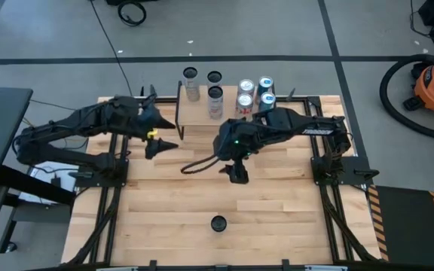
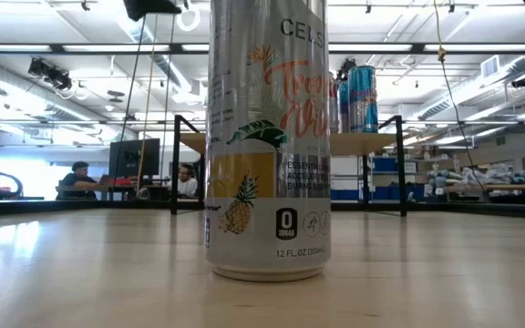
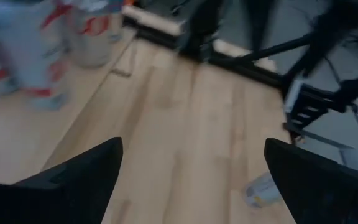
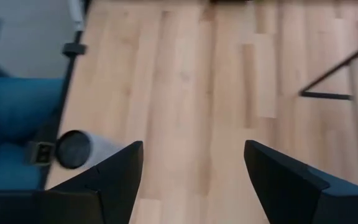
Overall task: Place canned beverage on shelf
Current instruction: Put the white soda can aligned with the other white soda can on the shelf
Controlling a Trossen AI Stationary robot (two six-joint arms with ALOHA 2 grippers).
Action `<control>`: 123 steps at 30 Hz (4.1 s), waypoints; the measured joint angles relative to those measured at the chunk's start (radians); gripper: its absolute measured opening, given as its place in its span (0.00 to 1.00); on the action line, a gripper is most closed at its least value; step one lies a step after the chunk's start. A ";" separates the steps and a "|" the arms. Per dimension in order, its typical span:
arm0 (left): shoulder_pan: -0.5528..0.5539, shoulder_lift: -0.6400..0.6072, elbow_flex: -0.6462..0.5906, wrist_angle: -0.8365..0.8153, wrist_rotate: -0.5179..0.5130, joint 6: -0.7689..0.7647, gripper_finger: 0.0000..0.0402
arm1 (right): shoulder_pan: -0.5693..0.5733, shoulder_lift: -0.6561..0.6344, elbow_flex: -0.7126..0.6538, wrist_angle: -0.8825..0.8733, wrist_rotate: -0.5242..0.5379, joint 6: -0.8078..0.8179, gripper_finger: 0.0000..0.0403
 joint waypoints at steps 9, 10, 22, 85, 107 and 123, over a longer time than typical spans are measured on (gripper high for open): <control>-0.235 0.110 -0.001 0.101 -0.145 0.000 0.98 | -0.045 -0.011 0.000 -0.007 0.034 0.042 0.71; -0.250 0.123 -0.001 0.107 -0.150 0.000 0.98 | -0.051 -0.015 0.000 -0.012 0.034 0.047 0.71; -0.377 0.306 -0.001 0.309 -0.149 -0.004 0.98 | -0.112 -0.046 0.001 -0.050 0.063 0.032 0.71; -0.691 0.881 0.441 0.098 -0.384 -0.368 0.98 | -0.182 -0.046 0.001 -0.224 0.074 -0.050 0.71; -0.694 0.959 0.440 0.047 -0.305 -0.414 0.98 | -0.182 -0.046 0.001 -0.234 0.073 -0.057 0.71; -0.657 0.990 0.441 0.054 -0.304 -0.373 0.98 | -0.178 -0.046 0.001 -0.240 0.069 -0.054 0.71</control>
